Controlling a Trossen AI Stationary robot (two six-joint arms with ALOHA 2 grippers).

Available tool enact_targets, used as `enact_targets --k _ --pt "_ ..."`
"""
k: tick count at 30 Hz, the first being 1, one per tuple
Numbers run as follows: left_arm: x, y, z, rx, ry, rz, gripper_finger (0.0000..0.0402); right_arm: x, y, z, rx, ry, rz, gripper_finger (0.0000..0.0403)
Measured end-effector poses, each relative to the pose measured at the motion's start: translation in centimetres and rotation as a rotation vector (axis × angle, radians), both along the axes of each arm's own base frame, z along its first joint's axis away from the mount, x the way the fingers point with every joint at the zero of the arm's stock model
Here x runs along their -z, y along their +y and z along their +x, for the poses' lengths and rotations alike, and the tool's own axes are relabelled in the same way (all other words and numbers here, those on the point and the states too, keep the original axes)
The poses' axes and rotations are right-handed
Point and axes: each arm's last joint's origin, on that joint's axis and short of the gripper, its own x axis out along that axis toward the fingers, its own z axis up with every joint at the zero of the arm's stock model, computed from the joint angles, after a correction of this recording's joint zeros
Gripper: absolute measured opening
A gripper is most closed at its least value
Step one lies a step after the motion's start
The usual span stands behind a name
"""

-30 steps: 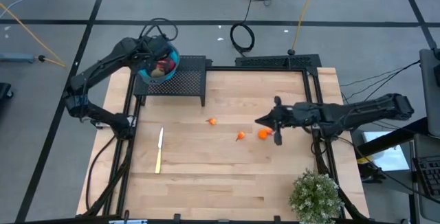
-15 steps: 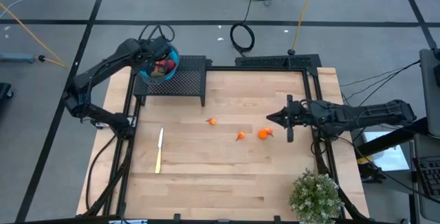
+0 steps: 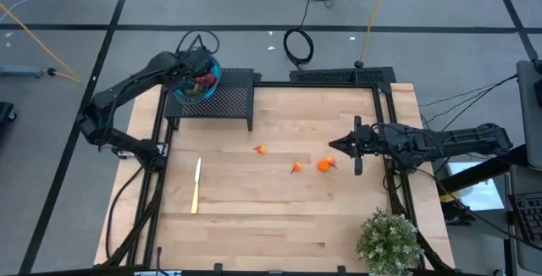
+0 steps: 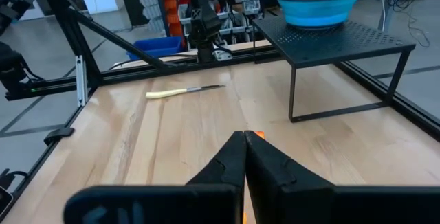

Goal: Pick & Place Fruit
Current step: Put the pear into the blue strainer bowl on the shelf

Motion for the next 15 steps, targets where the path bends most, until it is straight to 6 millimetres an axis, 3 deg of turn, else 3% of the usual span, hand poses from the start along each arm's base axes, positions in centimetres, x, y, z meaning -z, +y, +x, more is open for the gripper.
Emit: enact_targets --k 8,15 --pt "0.00 0.12 0.25 0.028 -0.030 -0.012 0.0129 0.00 0.00 0.00 -0.001 0.000 -0.004 0.0000" --pt "0.00 0.11 0.25 0.061 -0.008 -0.023 0.0197 0.00 0.00 0.00 -0.001 0.000 -0.004 0.0000"
